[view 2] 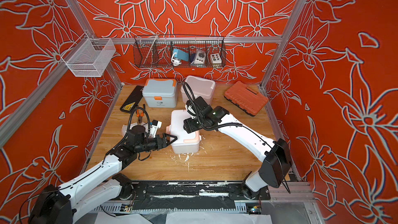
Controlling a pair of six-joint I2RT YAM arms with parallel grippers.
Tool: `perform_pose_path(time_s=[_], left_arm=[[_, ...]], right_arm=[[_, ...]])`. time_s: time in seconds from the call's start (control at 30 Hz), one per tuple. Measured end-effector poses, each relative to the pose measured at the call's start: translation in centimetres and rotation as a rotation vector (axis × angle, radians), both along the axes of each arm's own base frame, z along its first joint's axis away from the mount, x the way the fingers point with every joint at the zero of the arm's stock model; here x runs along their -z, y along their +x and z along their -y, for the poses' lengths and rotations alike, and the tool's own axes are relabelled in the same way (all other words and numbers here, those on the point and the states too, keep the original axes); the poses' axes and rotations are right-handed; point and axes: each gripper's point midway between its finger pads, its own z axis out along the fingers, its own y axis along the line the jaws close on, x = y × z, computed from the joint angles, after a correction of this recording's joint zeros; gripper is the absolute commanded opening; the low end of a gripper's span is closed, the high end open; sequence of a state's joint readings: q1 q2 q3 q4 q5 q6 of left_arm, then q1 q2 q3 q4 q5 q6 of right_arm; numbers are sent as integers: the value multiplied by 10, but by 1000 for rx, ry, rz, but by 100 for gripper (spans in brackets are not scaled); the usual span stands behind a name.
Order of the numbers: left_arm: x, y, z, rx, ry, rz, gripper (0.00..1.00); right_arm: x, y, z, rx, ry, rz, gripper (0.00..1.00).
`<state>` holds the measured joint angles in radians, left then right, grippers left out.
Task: Open first aid kits and take out gauze
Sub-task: Adjust the first aid kit at the center of the board.
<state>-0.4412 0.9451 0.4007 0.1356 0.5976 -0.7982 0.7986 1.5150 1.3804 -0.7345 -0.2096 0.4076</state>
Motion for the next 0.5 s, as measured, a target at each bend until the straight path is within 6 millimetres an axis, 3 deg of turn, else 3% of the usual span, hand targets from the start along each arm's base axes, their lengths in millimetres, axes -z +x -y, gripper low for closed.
perform_pose_path(time_s=[0.3,0.4,0.5], left_arm=[[-1,-11,28,73,-16,17,98],[-2,-10,26,51,0,29,98],[-19,-3,13,-5,-11,98,98]], right_arm=[[3,2,5,12,-11,-11,69],[4,0,7,12,-18,-18,68],[4,-3,7,2,-19,-33,66]])
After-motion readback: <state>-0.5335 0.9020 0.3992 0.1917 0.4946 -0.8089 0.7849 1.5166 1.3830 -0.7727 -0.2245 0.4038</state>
